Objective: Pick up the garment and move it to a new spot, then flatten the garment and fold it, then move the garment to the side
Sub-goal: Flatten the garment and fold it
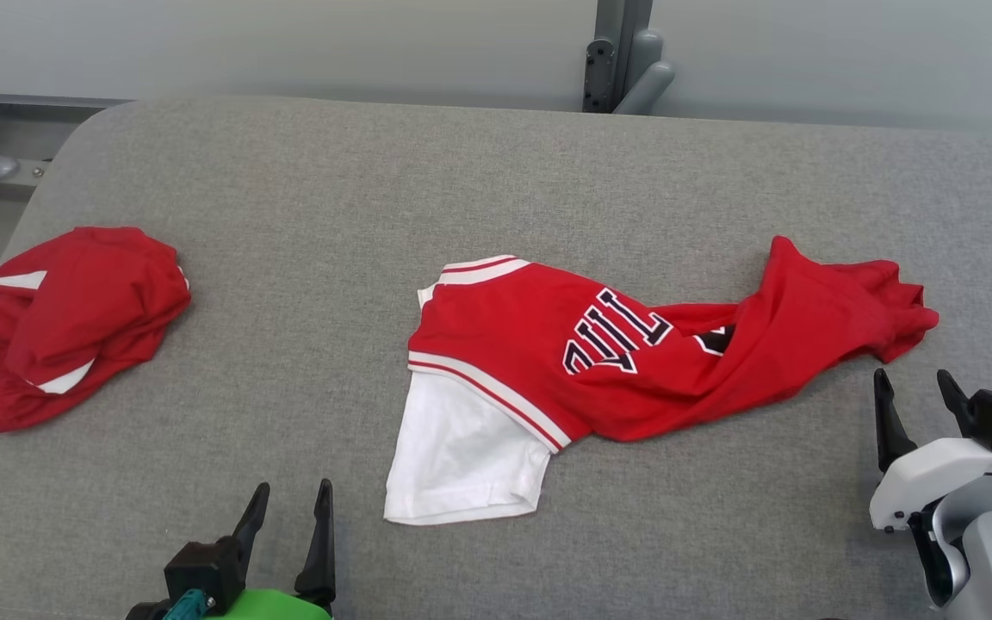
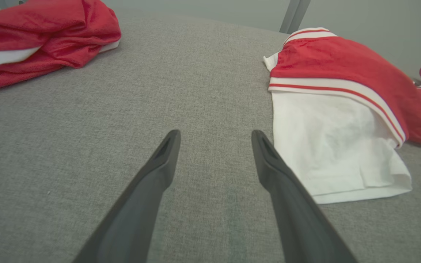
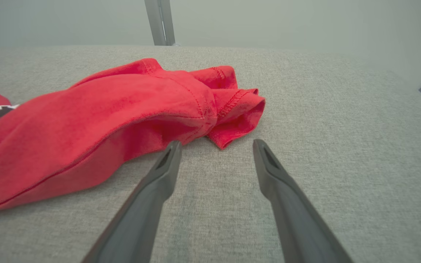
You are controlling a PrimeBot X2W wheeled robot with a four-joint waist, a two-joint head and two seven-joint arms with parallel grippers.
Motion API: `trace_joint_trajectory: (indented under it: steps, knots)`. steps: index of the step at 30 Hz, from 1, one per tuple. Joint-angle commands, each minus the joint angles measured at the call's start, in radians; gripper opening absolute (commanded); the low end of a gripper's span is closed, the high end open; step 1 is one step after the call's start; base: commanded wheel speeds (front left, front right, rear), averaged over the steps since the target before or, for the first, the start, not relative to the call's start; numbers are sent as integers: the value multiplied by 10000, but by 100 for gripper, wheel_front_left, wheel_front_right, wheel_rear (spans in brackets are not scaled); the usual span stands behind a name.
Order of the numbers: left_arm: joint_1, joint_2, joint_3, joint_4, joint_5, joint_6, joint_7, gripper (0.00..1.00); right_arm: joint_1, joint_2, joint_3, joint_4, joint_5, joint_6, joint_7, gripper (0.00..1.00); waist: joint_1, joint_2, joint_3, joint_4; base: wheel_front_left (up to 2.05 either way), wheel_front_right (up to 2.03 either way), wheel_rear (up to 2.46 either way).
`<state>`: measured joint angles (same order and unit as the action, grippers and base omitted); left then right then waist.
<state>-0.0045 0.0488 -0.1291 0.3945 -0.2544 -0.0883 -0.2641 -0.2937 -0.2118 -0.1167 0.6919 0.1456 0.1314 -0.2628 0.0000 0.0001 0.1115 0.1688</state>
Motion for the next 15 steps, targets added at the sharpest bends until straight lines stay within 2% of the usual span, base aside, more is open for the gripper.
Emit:
trace_joint_trajectory:
  steps: [1,15]
  knots:
    - [109,37,40,11,26,-46,-1,100,-156,-9,-7,49,-100,-14,-29,100,0,-1,57,51,0,0,0]
    - [-281,37,13,-80,-83,-24,-1,100,-1134,69,-314,878,-668,-14,-29,100,0,-1,551,400,0,0,0]
